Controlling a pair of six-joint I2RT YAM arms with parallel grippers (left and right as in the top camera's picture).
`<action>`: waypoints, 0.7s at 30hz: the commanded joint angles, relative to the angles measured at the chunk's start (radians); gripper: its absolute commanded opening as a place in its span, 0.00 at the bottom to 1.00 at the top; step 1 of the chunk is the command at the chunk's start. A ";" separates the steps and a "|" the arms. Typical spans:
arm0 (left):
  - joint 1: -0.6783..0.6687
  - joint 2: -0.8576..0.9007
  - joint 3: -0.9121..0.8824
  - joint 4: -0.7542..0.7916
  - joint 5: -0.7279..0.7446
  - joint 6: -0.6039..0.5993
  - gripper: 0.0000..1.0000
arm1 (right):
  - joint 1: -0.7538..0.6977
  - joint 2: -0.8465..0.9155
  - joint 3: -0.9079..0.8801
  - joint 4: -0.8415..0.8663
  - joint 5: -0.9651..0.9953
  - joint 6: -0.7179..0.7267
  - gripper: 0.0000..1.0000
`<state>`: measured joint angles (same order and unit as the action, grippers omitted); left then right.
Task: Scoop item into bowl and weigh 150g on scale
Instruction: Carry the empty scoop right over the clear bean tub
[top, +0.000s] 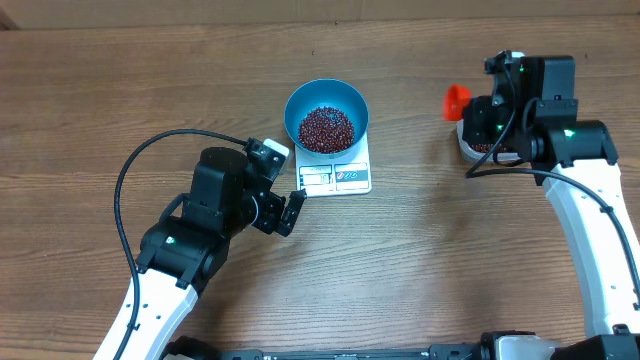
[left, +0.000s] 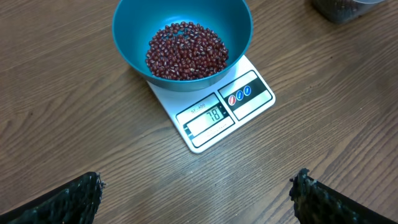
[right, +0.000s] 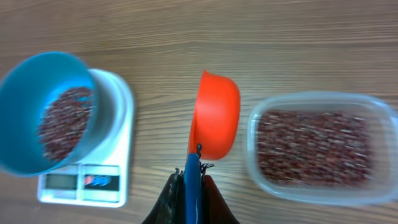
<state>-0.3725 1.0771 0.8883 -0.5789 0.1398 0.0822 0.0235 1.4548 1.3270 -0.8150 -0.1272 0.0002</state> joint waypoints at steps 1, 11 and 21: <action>0.004 -0.017 -0.003 0.003 0.014 0.019 1.00 | -0.028 -0.018 0.016 0.002 0.191 0.003 0.04; 0.004 -0.017 -0.003 0.003 0.014 0.019 1.00 | -0.162 0.016 0.016 0.009 0.229 -0.008 0.04; 0.004 -0.017 -0.003 0.003 0.014 0.019 1.00 | -0.172 0.150 0.016 0.037 0.170 -0.055 0.04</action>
<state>-0.3725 1.0771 0.8883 -0.5785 0.1398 0.0822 -0.1482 1.5688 1.3270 -0.7853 0.0536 -0.0238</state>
